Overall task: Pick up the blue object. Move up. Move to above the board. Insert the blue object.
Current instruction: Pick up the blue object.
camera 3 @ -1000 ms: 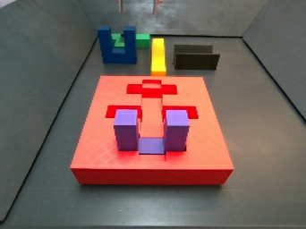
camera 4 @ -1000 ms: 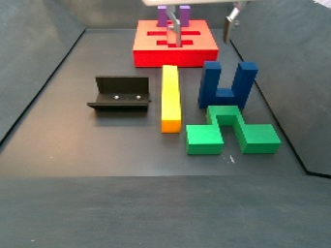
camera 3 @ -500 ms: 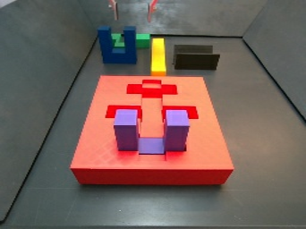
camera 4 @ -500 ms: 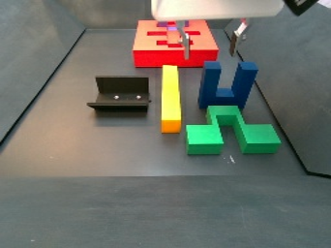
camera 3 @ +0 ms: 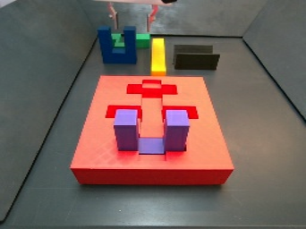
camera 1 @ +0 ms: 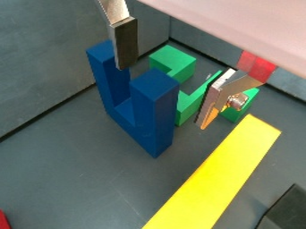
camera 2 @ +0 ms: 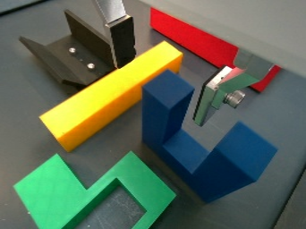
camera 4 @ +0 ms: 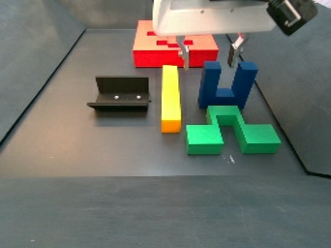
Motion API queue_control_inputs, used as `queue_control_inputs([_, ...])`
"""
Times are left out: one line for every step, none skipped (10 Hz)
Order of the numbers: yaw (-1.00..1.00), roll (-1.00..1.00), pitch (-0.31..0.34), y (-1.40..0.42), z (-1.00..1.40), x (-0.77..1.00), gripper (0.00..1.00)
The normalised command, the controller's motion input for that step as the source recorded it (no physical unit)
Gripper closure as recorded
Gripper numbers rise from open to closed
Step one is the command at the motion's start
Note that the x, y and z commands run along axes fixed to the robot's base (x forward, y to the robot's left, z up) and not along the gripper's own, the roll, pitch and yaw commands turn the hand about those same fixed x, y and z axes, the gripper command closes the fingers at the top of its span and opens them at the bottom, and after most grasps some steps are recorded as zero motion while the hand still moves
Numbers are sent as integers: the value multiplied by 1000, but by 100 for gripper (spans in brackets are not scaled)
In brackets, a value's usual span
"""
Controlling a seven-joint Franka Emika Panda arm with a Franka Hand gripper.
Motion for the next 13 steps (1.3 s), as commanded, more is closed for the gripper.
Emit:
queue_control_inputs([-263, 36, 1, 0, -271, 6, 0])
queue_control_inputs([-246, 49, 19, 0, -263, 0, 0])
queue_control_inputs([-197, 43, 11, 0, -257, 0, 0])
queue_control_inputs([-111, 24, 0, 0, -217, 0, 0])
queue_control_inputs([-66, 10, 0, 0, -183, 0, 0])
queue_control_inputs([0, 0, 0, 0, -77, 0, 0])
queue_control_inputs([0, 0, 0, 0, -126, 0, 0])
queue_control_inputs([0, 0, 0, 0, 0, 0, 0])
queue_control_inputs([0, 0, 0, 0, 0, 0, 100])
queue_control_inputs([0, 0, 0, 0, 0, 0, 100])
queue_control_inputs([0, 0, 0, 0, 0, 0, 100])
queue_control_inputs([0, 0, 0, 0, 0, 0, 100])
queue_control_inputs([0, 0, 0, 0, 0, 0, 100])
